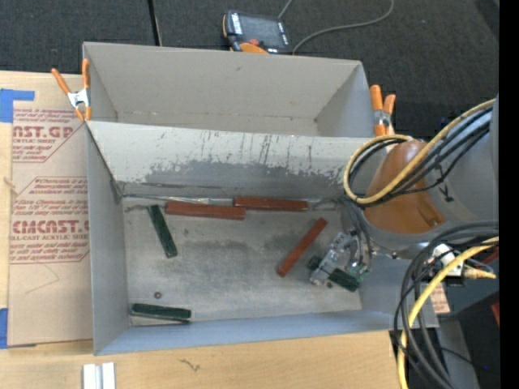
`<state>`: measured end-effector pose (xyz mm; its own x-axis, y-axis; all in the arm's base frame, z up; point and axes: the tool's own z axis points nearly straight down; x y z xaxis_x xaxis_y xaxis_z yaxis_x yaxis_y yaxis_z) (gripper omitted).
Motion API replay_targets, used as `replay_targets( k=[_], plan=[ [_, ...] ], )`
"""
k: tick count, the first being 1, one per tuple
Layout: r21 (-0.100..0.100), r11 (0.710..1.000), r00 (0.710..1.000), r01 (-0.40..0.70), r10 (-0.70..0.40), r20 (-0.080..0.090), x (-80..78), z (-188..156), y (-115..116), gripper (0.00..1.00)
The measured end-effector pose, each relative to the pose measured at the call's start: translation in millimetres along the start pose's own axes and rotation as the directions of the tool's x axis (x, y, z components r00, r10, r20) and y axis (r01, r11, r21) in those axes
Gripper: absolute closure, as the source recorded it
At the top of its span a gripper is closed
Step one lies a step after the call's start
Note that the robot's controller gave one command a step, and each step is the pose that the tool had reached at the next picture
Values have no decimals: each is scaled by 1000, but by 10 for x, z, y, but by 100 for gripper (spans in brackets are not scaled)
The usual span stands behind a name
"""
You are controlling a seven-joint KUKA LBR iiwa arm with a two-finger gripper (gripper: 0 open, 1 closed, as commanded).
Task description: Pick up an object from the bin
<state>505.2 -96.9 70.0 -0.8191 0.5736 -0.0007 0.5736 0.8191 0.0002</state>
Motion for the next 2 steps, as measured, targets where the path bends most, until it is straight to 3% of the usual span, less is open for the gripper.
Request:
replay_targets(
  k=[1, 2],
  plan=[
    [-4, 1000, 1000, -6, 6, 6, 135, -1180, 227, 100],
    [-2, 1000, 1000, 30, -30, 6, -236, -1507, 228, 100]
  ],
)
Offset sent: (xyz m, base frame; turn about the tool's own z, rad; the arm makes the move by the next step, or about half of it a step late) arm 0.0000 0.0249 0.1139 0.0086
